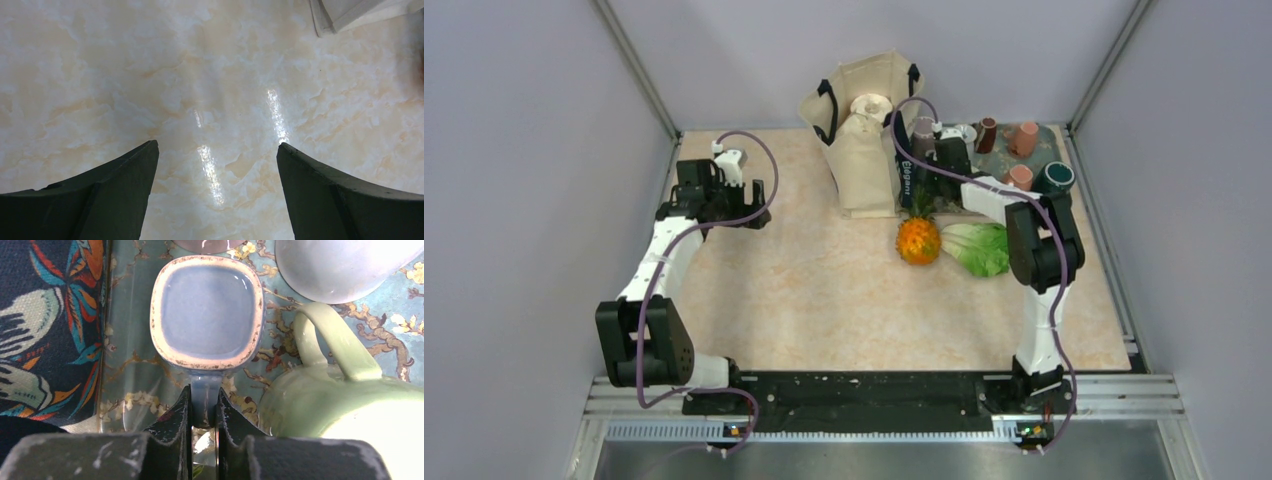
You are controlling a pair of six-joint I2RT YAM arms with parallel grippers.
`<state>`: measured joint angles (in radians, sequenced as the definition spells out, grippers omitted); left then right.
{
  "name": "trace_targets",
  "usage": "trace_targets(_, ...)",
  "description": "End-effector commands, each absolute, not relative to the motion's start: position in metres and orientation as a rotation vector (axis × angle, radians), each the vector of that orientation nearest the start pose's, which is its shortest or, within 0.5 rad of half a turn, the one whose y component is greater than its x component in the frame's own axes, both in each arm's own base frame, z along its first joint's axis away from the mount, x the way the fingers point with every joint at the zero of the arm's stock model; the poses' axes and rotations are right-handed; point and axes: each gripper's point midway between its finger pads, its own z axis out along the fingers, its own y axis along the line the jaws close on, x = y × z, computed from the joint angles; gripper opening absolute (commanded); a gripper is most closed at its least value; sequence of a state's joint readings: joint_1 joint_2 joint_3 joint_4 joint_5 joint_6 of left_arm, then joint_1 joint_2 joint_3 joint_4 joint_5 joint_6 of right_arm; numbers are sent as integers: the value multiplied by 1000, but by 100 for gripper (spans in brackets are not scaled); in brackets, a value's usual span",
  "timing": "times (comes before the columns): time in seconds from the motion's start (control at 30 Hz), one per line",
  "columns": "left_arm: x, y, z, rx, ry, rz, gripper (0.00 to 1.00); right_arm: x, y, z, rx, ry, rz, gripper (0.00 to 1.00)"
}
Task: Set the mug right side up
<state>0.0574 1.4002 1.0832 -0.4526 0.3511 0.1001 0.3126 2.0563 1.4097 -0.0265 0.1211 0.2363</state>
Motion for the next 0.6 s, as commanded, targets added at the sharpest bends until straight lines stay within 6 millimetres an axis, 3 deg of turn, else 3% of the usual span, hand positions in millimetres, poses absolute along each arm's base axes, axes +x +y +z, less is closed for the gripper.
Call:
trace_targets(0.0, 379, -35, 176, 251, 2234, -316, 92, 540, 150, 108, 1, 2125, 165, 0)
trace_targets(0.27, 384, -34, 193, 293, 2223, -300, 92, 526, 144, 206, 14, 1907, 212, 0)
trace_targets(0.43, 385, -42, 219, 342, 2175, -338, 91, 511, 136, 258, 51, 1790, 252, 0)
trace_targets(0.57, 379, -59, 249, 395, 2134, -451, 87, 486, 146, 305, 24, 1705, 361, 0)
